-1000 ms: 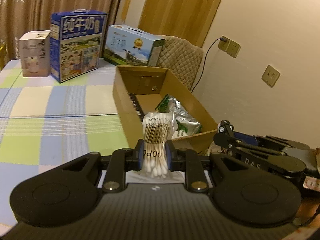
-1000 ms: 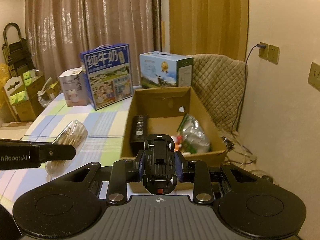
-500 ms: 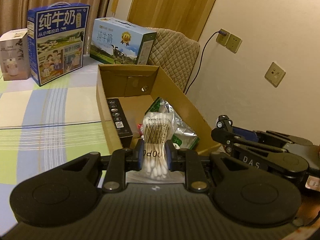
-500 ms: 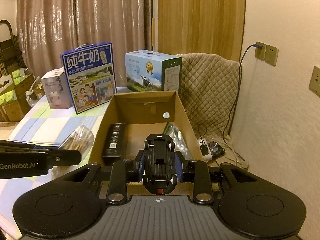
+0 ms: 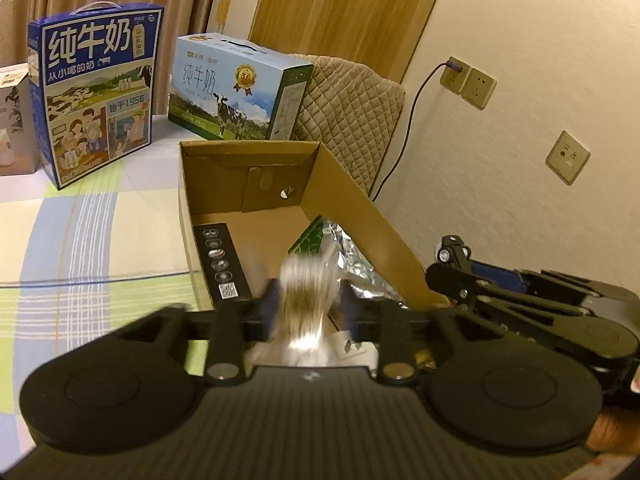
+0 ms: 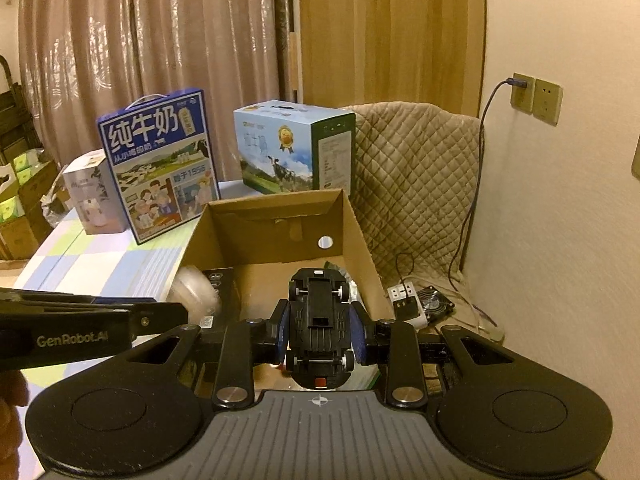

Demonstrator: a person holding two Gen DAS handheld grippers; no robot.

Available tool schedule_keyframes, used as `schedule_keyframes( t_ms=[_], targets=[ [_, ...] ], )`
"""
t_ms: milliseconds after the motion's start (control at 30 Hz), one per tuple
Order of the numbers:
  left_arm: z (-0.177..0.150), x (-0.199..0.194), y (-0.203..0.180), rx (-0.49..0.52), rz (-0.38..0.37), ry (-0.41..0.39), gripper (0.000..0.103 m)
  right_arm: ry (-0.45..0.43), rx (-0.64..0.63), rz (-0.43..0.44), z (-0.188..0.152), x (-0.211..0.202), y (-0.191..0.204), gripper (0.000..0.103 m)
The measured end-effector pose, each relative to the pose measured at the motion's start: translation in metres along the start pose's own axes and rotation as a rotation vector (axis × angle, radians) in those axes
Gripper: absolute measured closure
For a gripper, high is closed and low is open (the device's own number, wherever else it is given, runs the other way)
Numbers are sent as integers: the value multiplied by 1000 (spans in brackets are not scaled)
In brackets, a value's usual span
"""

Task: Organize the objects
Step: 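Lower the swab bag into the box and open the left tool while the right tool holds the car, then lower the black toy car into the box and open the right tool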

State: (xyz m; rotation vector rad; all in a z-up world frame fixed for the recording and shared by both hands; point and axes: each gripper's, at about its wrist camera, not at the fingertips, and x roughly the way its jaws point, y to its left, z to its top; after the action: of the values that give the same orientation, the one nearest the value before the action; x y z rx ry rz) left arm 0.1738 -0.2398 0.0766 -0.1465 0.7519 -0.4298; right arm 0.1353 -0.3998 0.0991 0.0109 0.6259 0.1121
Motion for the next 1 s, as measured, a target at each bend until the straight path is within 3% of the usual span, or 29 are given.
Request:
schedule_keyframes(
  t_ms=[667,1000],
  targets=[
    [-31,-8,29,-28,67,57,51,18,7,40,-4,9,13,76],
    [-33,-7,29,-29,70,60,40,20,5,39,-2,9,15,75]
  ],
)
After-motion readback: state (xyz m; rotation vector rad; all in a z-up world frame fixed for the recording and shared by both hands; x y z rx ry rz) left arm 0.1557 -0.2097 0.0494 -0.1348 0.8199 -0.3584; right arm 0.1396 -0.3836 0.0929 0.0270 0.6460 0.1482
